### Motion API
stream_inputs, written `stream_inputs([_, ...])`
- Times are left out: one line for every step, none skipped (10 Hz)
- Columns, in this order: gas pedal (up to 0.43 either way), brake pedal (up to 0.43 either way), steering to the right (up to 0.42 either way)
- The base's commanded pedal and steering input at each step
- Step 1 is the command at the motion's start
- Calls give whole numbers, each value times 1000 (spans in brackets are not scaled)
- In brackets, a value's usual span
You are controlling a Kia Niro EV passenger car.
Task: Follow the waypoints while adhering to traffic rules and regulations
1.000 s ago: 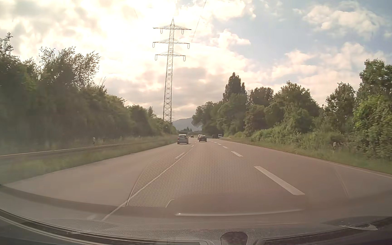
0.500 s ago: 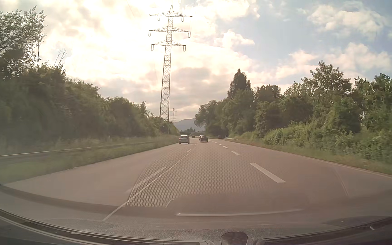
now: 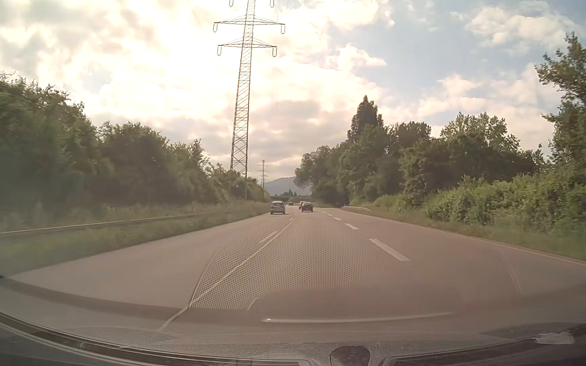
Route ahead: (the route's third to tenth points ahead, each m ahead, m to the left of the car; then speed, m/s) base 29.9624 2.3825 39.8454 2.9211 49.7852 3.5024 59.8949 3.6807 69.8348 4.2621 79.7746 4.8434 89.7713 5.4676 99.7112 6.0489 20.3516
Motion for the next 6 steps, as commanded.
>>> stream_inputs([169, 0, -5])
stream_inputs([169, 0, -4])
stream_inputs([169, 0, -4])
stream_inputs([169, 0, -4])
stream_inputs([169, 0, -4])
stream_inputs([169, 0, -4])
